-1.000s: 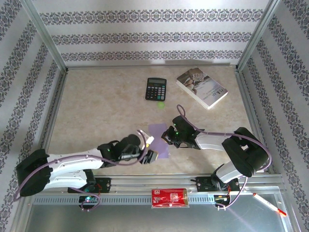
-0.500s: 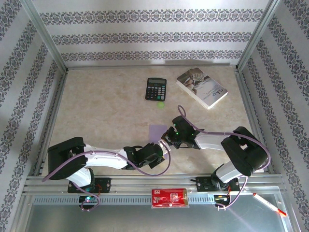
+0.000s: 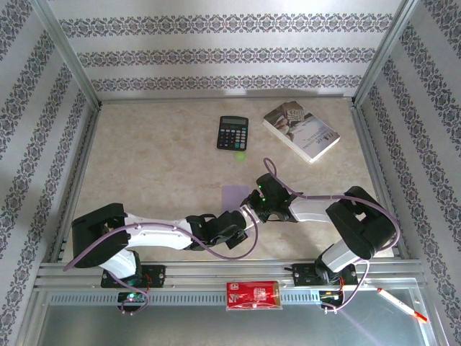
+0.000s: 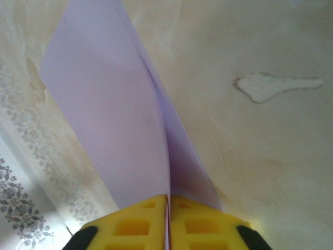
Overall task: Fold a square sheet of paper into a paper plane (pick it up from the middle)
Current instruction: Fold the triangle at the bottom-center of the table.
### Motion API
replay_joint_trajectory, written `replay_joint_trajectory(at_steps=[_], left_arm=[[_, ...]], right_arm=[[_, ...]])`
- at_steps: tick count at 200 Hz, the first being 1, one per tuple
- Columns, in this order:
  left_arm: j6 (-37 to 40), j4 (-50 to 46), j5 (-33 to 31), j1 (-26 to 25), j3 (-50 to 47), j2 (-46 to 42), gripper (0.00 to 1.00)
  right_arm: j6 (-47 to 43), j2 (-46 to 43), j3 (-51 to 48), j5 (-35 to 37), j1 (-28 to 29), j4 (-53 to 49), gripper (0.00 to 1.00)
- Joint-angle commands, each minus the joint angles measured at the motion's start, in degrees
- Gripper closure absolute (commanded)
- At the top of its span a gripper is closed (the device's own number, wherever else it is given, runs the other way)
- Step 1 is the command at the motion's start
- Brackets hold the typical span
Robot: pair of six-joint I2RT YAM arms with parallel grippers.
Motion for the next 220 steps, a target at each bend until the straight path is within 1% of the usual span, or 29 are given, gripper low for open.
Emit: replay_joint_trajectory(at_steps=[1,23,40,52,62,87,106,125,144,180,220], left_arm=[[-4.7,0.0,7.3,4.3,-1.0,-2.4,1.00],[-9.4,3.5,18.3,9.9,-3.7,-4.7,1.00],[-13.4,7.0,26.3,14.1,-5.6,-5.9,1.00],[-16.2,9.7,30.8,16.4,-6.9,-6.1,1.00],[-18.5,12.4,34.3,18.0,-7.9,-5.8,1.00],[-23.0,17.2,39.6,21.0,-9.9,-4.6,1.00],[-25.4,19.6,41.9,22.5,-10.6,-3.1,1.00],[-27.5,21.8,43.3,23.7,-11.1,-1.8,1.00],[-29.2,23.8,44.0,24.8,-11.7,-0.6,1.00],[-30.7,24.4,44.9,27.5,-11.9,0.7,1.00],[-29.4,21.0,45.2,30.1,-10.4,2.1,1.00]], right_arm=[[-2.4,-2.9,-1.4,0.4,-0.8,-0.7,0.80],[-6.7,-8.4,-3.3,0.6,-2.8,-1.9,0.68],[-10.6,-13.1,-4.1,2.0,-4.4,-3.9,0.64],[-13.2,-15.2,-4.2,2.8,-4.6,-4.1,0.64],[-16.0,-15.7,-3.2,3.1,-4.5,-4.4,0.67],[-20.2,-11.3,1.8,1.5,-4.1,-4.3,0.76],[-21.5,-4.8,5.7,0.0,-4.0,-3.3,0.81],[-23.4,1.9,10.1,-2.4,-3.8,-3.0,0.84],[-24.8,6.8,13.1,-2.8,-4.0,-4.3,0.86],[-28.8,11.3,13.5,-1.8,-4.6,-7.1,0.89],[-34.2,13.3,14.7,-0.5,-4.6,-12.1,0.90]])
